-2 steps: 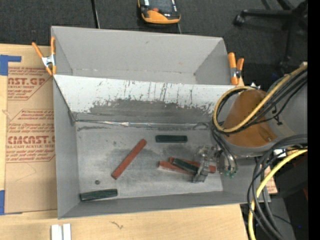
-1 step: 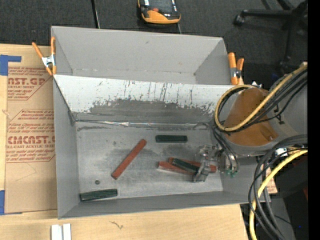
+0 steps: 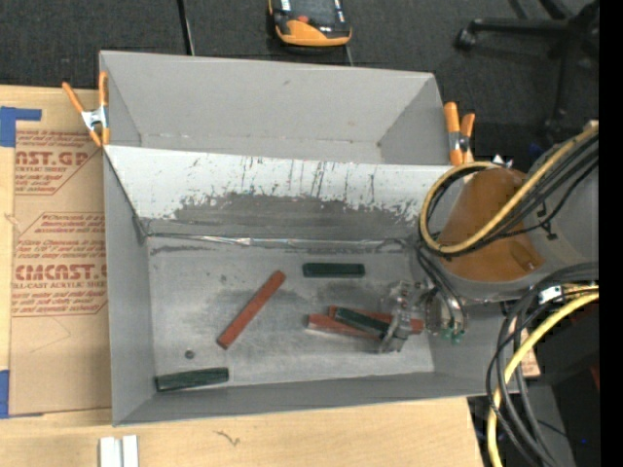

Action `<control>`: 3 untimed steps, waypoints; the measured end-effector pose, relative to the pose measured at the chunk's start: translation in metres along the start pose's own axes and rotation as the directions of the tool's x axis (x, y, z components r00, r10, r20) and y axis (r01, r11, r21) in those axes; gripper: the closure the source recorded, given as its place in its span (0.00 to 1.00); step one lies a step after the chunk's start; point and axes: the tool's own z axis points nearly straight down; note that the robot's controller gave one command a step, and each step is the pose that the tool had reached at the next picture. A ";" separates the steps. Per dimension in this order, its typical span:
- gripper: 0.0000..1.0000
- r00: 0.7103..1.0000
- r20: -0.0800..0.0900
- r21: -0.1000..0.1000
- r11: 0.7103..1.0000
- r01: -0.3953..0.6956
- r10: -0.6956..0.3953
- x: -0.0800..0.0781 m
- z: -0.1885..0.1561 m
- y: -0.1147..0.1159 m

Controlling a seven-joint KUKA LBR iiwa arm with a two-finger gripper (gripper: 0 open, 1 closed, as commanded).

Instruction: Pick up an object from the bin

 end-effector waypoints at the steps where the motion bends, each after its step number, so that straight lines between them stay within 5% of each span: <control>1: 1.00 1.000 0.001 0.000 1.000 0.000 0.000 0.000 -0.010 0.000; 3: 1.00 1.000 0.000 0.000 1.000 0.000 0.000 0.000 -0.020 0.000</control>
Offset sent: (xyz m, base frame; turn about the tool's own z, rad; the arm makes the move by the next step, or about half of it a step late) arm -0.0001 0.0001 0.0161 0.0000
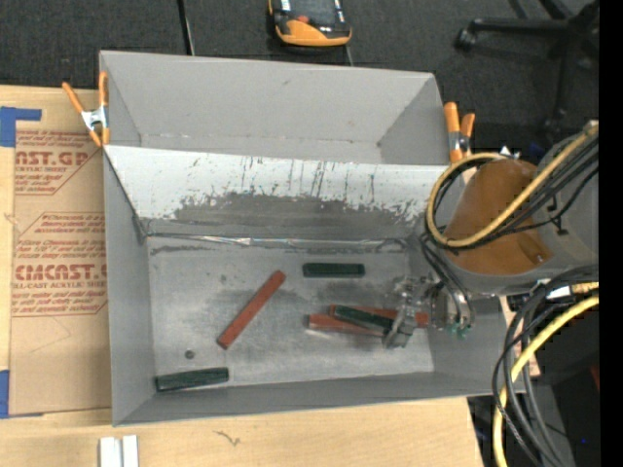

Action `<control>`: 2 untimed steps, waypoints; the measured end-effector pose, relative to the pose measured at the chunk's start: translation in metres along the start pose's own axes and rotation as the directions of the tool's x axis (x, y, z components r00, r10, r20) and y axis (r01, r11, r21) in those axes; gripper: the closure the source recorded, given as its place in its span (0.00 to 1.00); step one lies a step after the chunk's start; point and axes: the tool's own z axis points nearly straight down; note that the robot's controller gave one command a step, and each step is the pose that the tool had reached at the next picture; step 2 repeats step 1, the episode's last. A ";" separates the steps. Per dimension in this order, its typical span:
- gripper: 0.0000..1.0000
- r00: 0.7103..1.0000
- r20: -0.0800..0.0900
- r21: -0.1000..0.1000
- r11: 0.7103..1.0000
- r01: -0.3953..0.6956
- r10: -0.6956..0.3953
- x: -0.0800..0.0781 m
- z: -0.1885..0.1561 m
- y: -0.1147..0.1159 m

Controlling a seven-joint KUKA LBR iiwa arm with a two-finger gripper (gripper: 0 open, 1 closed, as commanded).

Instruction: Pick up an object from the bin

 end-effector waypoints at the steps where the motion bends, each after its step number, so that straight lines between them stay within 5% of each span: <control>1: 1.00 1.000 0.000 0.000 1.000 0.000 0.000 0.000 -0.016 0.000; 2: 1.00 1.000 0.000 0.000 1.000 0.000 0.000 0.000 -0.016 0.000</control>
Offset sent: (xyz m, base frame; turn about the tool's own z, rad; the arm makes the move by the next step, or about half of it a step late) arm -0.0001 -0.0001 0.0508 0.0000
